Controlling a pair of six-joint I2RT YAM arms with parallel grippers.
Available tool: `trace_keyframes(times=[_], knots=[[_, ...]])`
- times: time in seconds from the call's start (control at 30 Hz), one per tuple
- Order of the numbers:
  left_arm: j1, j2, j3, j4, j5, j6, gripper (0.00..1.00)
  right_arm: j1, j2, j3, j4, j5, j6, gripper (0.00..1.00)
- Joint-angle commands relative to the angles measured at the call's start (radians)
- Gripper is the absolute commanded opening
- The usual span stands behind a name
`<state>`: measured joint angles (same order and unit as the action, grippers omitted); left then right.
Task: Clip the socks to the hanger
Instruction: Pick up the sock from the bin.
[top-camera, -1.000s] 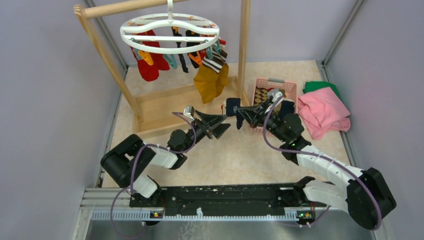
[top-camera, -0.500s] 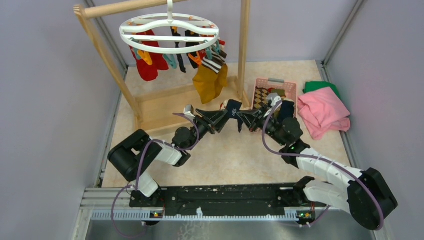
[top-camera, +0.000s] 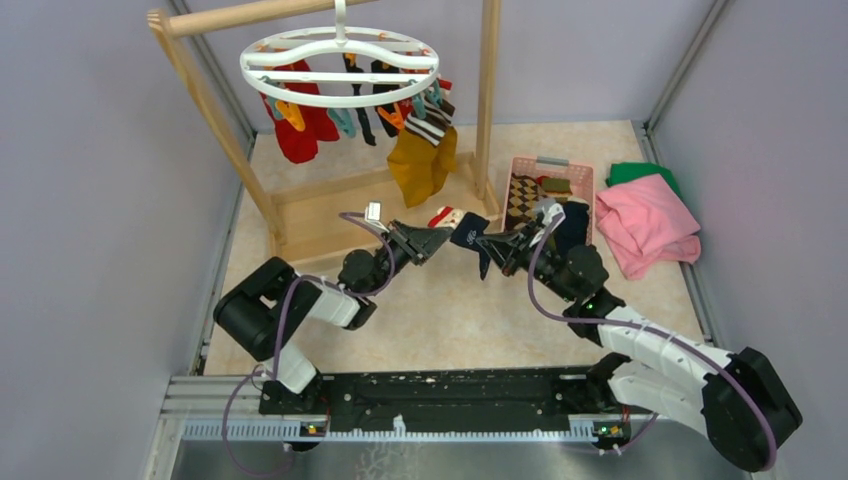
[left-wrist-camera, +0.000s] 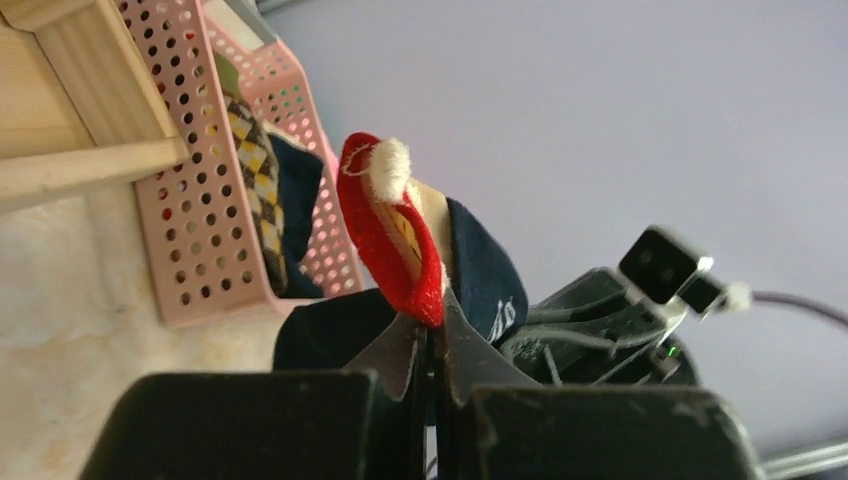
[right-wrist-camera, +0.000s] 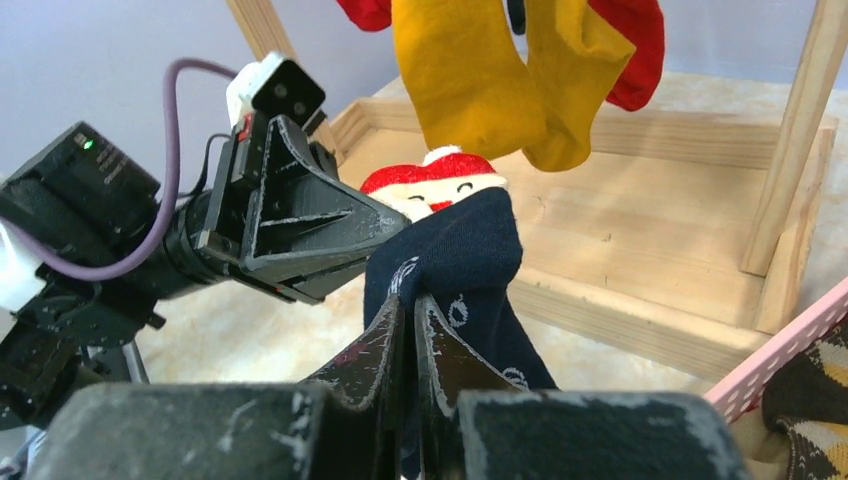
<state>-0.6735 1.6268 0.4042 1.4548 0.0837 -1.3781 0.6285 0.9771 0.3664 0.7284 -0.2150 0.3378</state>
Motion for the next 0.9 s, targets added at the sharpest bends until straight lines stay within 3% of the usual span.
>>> trace_keyframes(times=[0.0, 0.07, 0.13, 0.2, 0.27, 0.37, 0.53, 0.67, 0.87], knots=[[0.046, -0.031, -0.021, 0.319, 0.260, 0.349, 0.00, 0.010, -0.059, -0.008, -0.044, -0.041, -0.058, 0.13], [0.061, -0.085, -0.034, 0.211, 0.386, 0.528, 0.00, 0.010, -0.091, -0.010, -0.082, -0.049, -0.090, 0.34], [0.063, -0.185, -0.043, -0.020, 0.457, 0.752, 0.00, 0.010, -0.124, -0.009, -0.126, -0.051, -0.127, 0.53], [0.051, -0.305, -0.044, -0.305, 0.450, 1.000, 0.00, 0.011, -0.143, -0.006, -0.161, -0.054, -0.167, 0.65], [0.037, -0.415, -0.056, -0.489, 0.431, 1.198, 0.00, 0.010, -0.153, -0.007, -0.177, -0.065, -0.223, 0.71], [0.022, -0.555, -0.110, -0.583, 0.470, 1.427, 0.00, 0.011, -0.159, -0.022, -0.124, -0.097, -0.285, 0.74], [0.017, -0.694, -0.156, -0.686, 0.540, 1.641, 0.00, 0.011, -0.139, -0.077, 0.090, -0.299, -0.409, 0.76], [0.015, -0.749, -0.135, -0.807, 0.563, 1.758, 0.00, 0.012, -0.079, -0.004, 0.014, -0.430, -0.424, 0.76], [0.013, -0.782, -0.163, -0.798, 0.647, 1.839, 0.00, 0.028, 0.004, 0.043, 0.005, -0.486, -0.419, 0.77]])
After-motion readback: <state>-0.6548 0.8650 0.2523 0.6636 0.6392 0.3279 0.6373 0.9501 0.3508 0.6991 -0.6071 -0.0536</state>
